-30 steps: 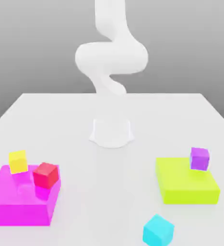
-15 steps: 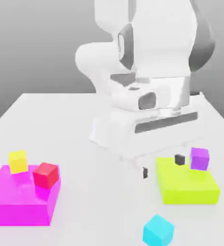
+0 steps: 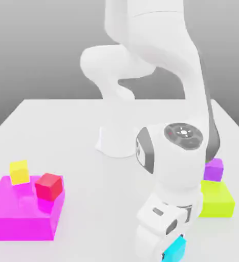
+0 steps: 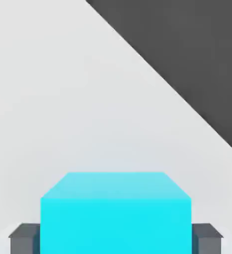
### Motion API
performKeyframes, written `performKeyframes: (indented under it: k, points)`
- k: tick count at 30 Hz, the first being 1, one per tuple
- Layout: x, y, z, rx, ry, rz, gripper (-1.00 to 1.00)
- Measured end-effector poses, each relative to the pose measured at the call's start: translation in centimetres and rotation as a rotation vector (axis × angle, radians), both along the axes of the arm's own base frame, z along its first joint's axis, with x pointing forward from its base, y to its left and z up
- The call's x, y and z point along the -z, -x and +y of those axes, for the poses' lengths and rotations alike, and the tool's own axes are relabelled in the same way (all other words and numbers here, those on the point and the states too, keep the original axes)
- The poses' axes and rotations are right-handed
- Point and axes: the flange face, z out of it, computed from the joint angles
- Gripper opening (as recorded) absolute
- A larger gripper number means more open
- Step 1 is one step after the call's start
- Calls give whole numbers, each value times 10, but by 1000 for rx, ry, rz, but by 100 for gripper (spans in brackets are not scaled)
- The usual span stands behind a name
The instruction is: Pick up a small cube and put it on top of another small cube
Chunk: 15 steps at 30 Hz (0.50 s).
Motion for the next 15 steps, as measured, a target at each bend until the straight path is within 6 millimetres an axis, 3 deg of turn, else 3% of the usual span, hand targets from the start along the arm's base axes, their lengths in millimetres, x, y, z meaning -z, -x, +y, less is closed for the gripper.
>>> performKeyframes:
  k: [3, 8, 12, 15]
  points:
    - [0, 0, 0, 0, -1, 1, -100]
    - [-56, 0, -5, 15, 1, 0, -100]
    - [-98, 5, -79, 244, 18, -5, -100]
    - [-127, 21, -153, 476, 23, -6, -100]
